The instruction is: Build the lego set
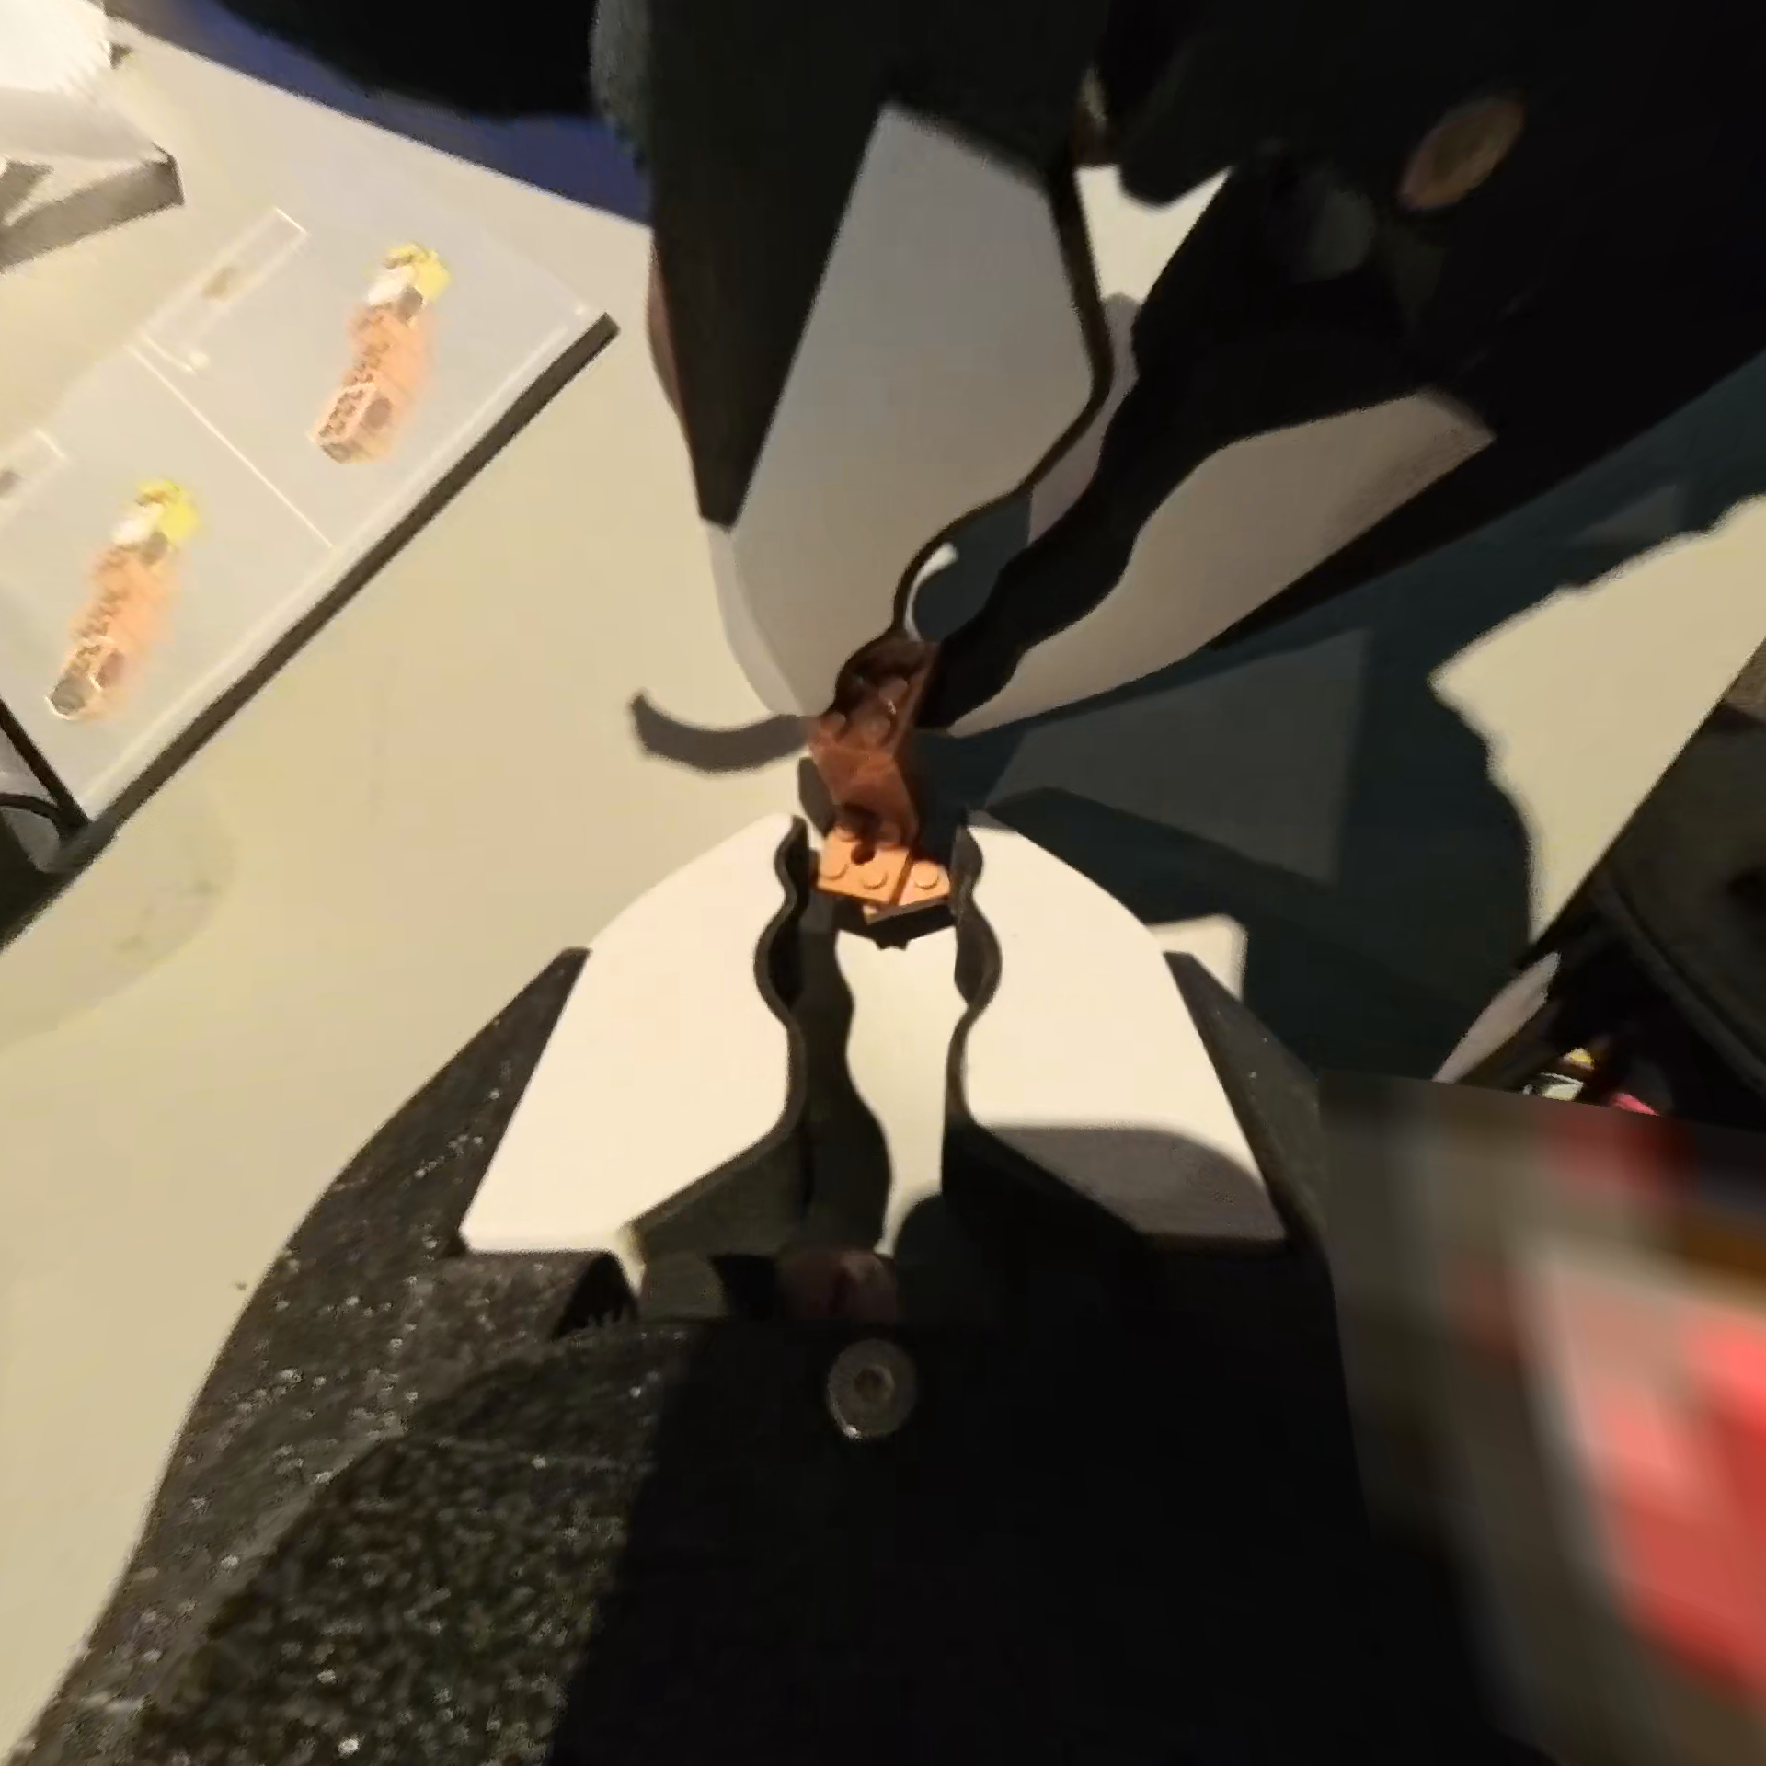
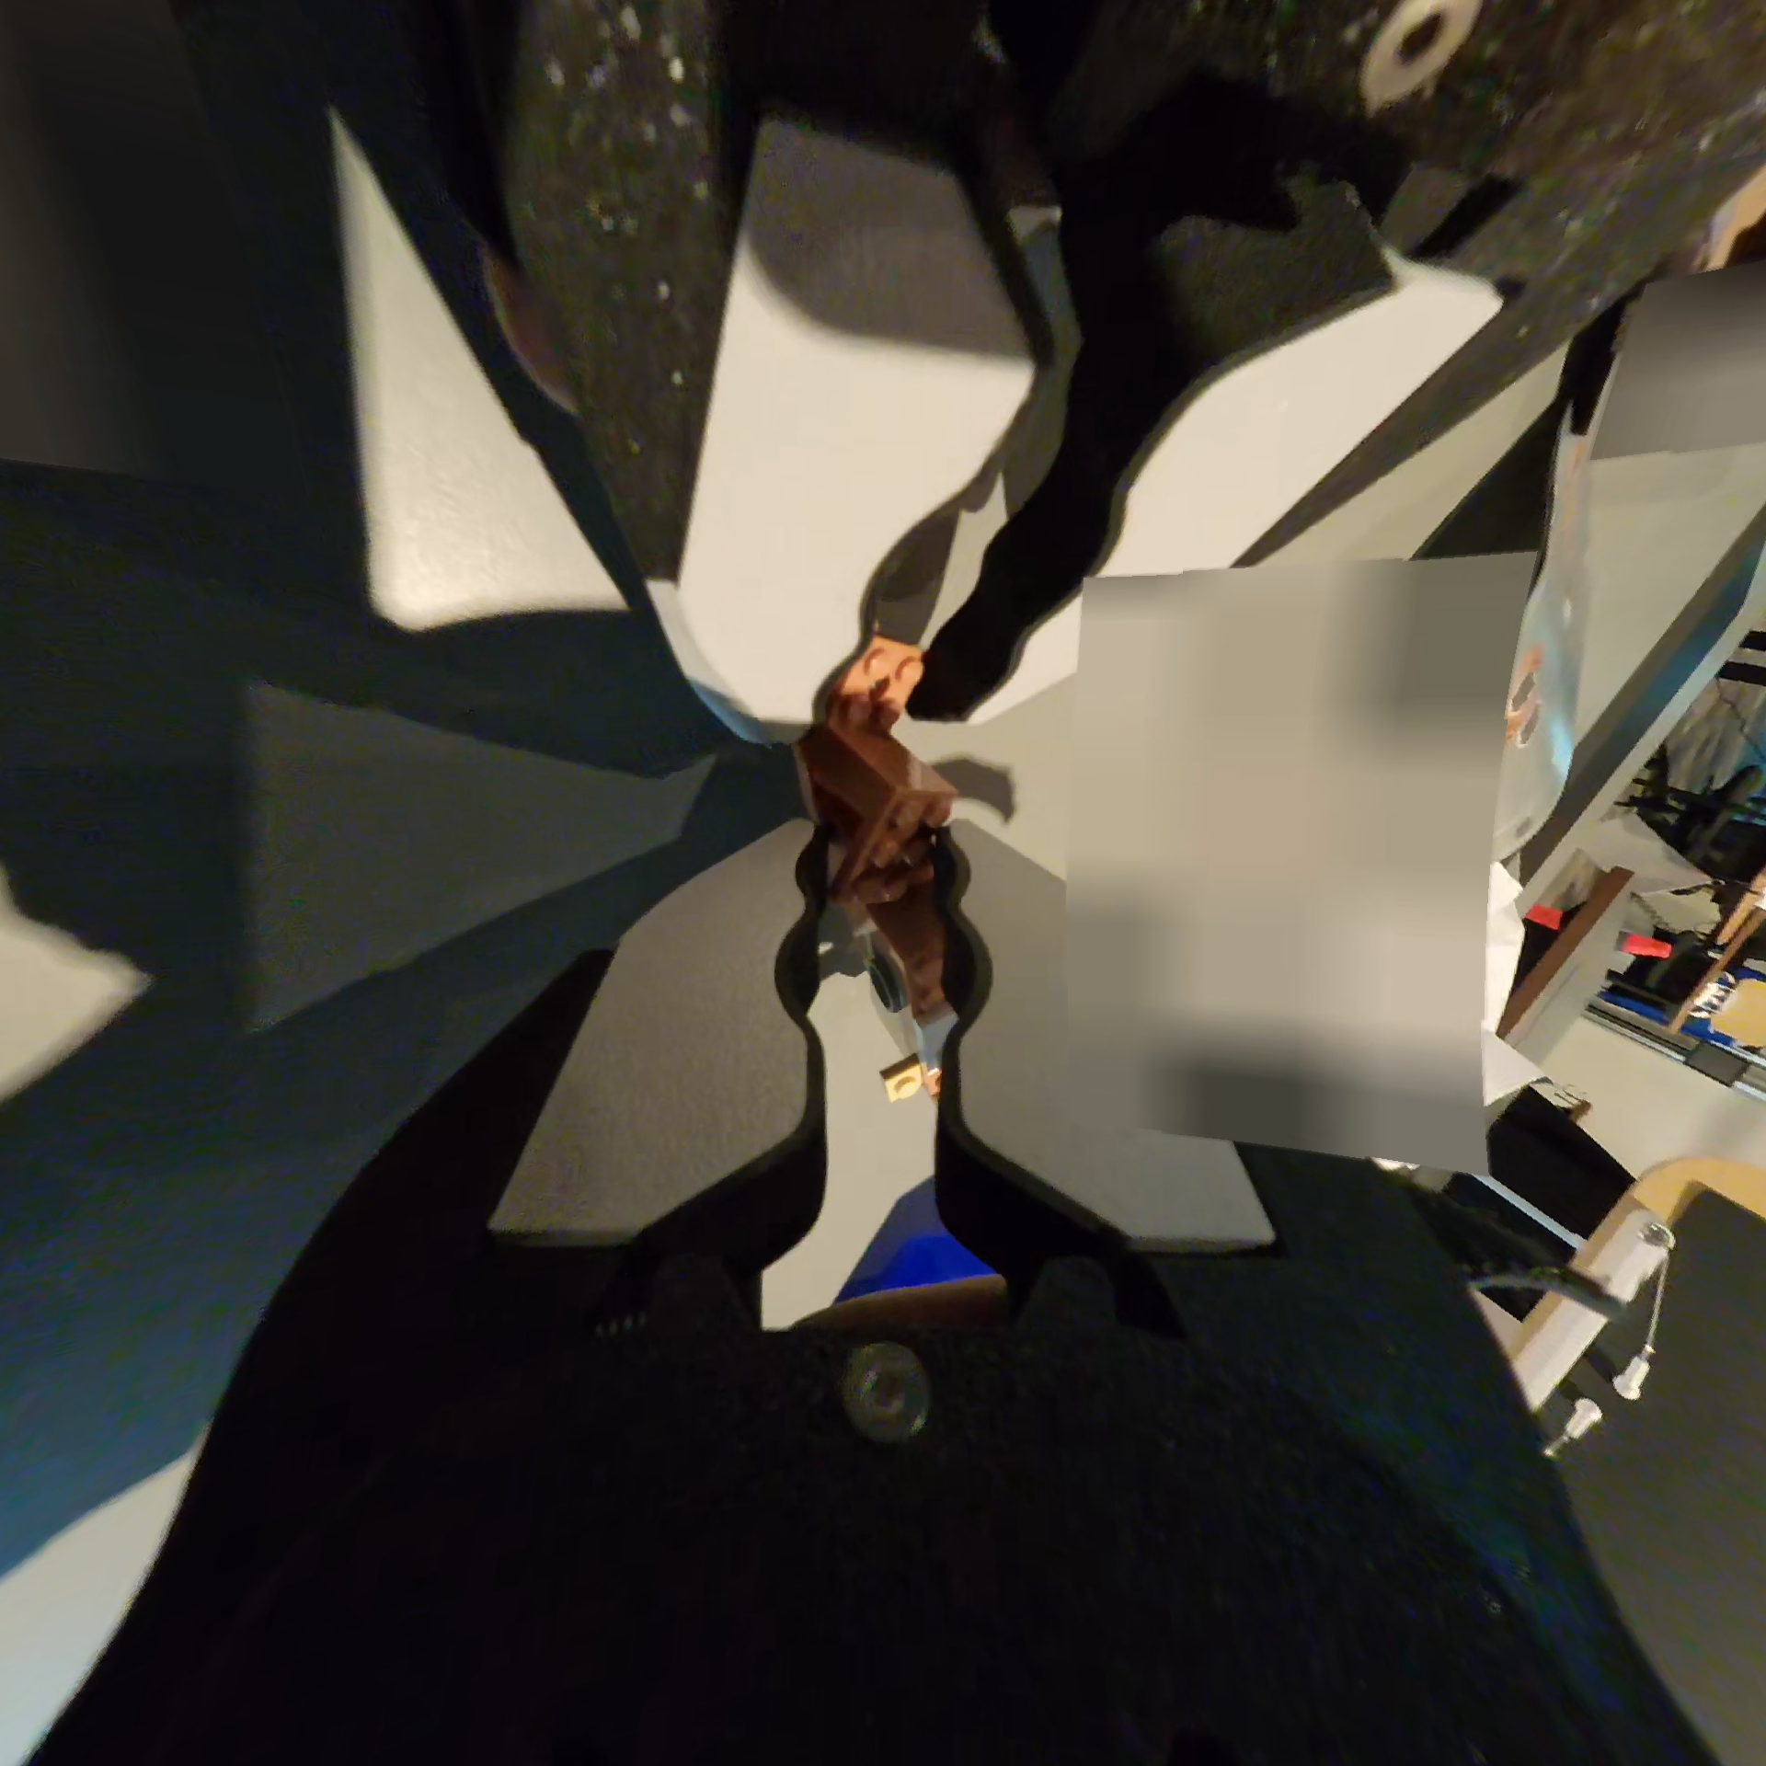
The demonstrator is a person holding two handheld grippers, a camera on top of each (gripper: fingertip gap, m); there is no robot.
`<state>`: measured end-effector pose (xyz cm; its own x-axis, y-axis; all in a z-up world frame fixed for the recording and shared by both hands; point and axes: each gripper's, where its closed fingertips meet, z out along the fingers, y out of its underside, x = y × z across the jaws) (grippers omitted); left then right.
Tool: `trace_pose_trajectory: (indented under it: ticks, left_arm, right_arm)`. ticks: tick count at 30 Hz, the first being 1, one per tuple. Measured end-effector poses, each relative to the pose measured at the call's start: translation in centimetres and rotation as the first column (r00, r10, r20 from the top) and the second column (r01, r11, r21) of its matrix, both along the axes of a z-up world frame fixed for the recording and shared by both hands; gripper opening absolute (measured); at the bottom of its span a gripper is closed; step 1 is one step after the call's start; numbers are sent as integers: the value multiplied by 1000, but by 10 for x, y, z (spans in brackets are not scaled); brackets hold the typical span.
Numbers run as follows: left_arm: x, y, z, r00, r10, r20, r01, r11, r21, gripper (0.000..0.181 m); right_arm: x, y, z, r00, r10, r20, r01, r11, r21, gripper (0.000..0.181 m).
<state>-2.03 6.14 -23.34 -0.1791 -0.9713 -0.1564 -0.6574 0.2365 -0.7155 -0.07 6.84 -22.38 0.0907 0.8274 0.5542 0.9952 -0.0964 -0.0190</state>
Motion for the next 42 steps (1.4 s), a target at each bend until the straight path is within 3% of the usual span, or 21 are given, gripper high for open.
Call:
trace_pose_trajectory:
  ticks: [3,8,13,17,21,24,35,37,42]
  left_arm:
    - [1,0,-1,1000,-27,-11,27,1000,-3,18]
    - [-1,2,-1,996,-86,-14,84,993,-85,16]
    - [-1,10,-1,988,-151,-19,149,985,-84,15]
    - [0,11,-1,978,-210,-13,210,977,-41,15]
    - [2,10,0,965,-261,-8,261,965,-26,15]
    - [3,9,0,957,-291,-1,291,956,-19,16]
    - [3,8,0,940,-339,-15,340,941,6,15]
    - [3,8,0,941,-338,-15,338,941,3,14]
    - [3,10,0,948,-318,-5,317,948,-34,16]
  right_arm:
    - [0,2,1,1000,-8,-9,8,1000,17,21]
    - [2,-3,3,999,-19,-43,18,1000,-7,41]
    - [2,-5,14,991,-48,-127,44,998,-37,48]
    - [-4,-4,25,954,-85,-289,57,993,-105,48]
    - [-6,0,23,884,-185,-429,66,959,-276,47]
    - [-6,2,14,864,-245,-441,61,918,-391,44]
    - [-16,1,9,791,-387,-474,41,806,-590,33]
    - [-14,2,6,796,-404,-451,67,799,-598,21]
    - [-12,4,5,814,-392,-429,113,830,-545,19]
